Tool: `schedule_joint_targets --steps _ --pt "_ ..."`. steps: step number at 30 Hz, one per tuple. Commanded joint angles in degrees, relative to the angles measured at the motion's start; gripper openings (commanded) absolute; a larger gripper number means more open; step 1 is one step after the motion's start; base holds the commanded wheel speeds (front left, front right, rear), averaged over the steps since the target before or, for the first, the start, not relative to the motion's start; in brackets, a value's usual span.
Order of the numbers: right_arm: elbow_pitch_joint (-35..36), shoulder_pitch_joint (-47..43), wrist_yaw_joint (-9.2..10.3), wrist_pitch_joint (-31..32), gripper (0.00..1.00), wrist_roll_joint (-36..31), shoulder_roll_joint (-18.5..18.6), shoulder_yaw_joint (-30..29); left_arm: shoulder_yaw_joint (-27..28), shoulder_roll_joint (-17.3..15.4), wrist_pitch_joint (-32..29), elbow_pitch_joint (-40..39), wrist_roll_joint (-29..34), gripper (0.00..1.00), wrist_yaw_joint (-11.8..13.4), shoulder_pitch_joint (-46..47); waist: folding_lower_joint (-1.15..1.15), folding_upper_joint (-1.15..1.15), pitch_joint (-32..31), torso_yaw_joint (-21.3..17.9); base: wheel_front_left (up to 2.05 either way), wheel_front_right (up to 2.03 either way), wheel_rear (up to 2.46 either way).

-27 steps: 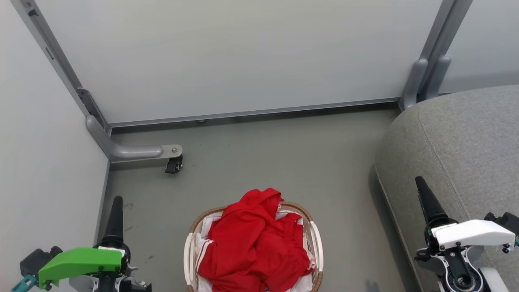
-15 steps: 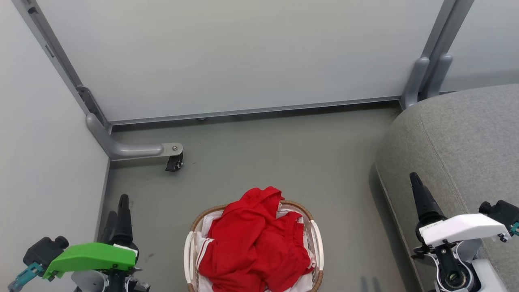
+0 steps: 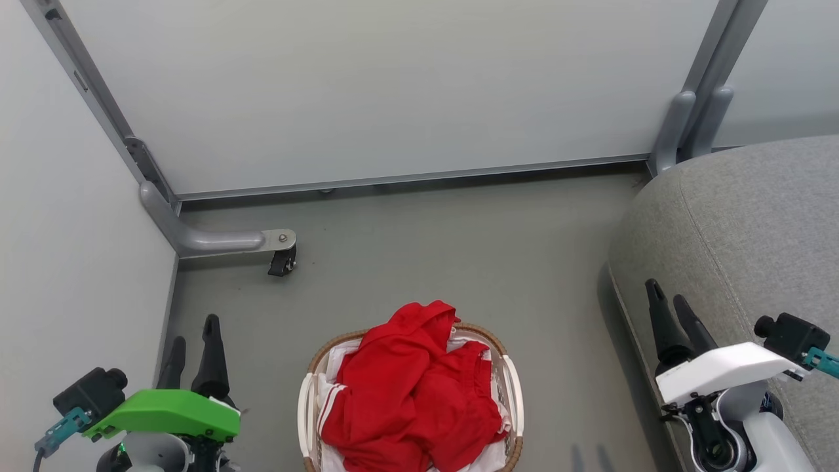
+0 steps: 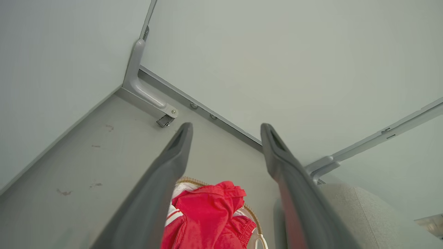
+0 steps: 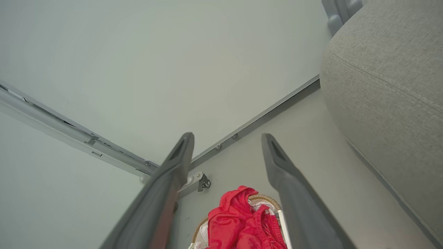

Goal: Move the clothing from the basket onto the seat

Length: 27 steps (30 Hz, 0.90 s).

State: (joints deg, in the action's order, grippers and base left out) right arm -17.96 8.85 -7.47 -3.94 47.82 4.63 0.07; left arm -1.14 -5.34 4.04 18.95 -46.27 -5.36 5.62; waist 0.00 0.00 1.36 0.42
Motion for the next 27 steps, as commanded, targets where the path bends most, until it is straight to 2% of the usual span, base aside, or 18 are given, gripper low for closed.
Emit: schedule_joint_targets --steps 1,18,27 --pt "0.4 1.1 -0.02 -0.7 1.00 -2.3 0.7 0.3 -0.4 -0.9 0.6 -0.4 2.1 1.00 0.4 0.9 0.00 0.00 0.0 0.0 0.00 0.00 0.00" --pt "-0.5 0.5 -0.02 -3.5 1.00 -13.7 0.9 2.0 -1.9 -1.5 3.5 -0.2 13.1 1.00 1.8 -0.7 0.00 0.00 0.0 0.0 0.00 0.00 0.00" --pt "-0.4 0.0 -0.02 -5.0 1.00 -19.8 0.6 2.4 -1.8 -1.4 4.9 -1.2 18.5 1.00 1.7 -1.2 0.00 0.00 0.0 0.1 0.00 0.00 0.00"
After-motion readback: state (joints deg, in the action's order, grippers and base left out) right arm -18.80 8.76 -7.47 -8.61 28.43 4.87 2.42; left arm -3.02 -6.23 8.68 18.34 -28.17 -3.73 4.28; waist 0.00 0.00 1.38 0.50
